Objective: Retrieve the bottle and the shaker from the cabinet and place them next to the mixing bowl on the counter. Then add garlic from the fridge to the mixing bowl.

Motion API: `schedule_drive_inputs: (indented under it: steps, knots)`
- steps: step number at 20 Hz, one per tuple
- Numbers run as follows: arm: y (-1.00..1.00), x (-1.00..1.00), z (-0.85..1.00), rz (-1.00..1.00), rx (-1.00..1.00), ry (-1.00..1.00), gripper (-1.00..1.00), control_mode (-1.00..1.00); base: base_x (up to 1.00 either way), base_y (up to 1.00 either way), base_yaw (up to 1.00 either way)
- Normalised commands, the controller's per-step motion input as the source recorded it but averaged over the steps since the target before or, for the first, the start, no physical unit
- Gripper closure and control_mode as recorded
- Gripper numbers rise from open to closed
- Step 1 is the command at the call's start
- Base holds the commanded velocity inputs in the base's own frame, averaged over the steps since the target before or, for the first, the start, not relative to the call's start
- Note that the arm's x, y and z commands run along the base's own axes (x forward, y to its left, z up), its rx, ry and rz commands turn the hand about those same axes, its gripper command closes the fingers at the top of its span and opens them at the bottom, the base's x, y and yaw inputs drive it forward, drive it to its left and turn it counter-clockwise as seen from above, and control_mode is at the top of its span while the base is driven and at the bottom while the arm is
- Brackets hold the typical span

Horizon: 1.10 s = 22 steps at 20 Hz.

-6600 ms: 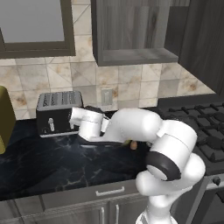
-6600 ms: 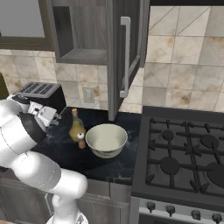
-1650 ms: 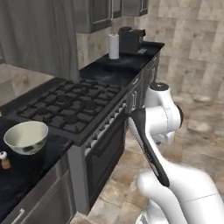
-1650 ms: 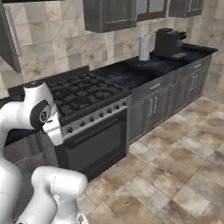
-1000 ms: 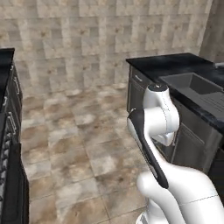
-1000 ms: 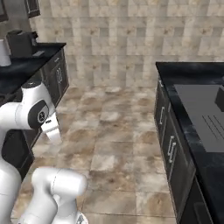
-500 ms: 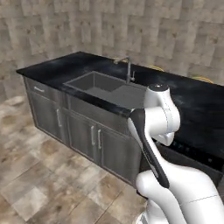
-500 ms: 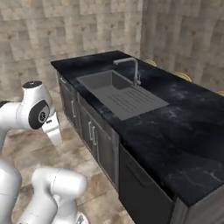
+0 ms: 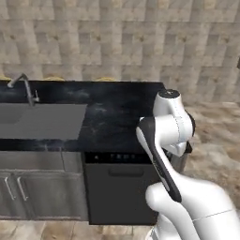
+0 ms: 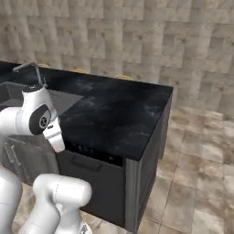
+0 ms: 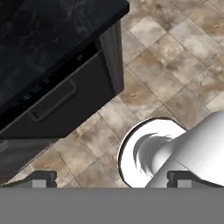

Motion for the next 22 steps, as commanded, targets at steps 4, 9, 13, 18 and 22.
schedule_drive_inputs:
  steps: [4,9,13,18,22]
  knots:
    - [0.0,0.0,0.0,0.0,0.0,0.0,-1.0,1.0,0.0,0.0,-1.0]
    - [0.0,0.0,0.0,0.0,0.0,0.0,-1.0,1.0,0.03,-0.01,-0.98]
    - [0.0,0.0,0.0,0.0,0.0,0.0,-1.0,1.0,0.71,-0.04,-0.67]
    - [0.0,0.0,0.0,0.0,0.0,0.0,-1.0,1.0,0.84,-0.37,-0.12]
    - [0.0,0.0,0.0,0.0,0.0,0.0,-1.0,1.0,0.38,-0.6,0.03]
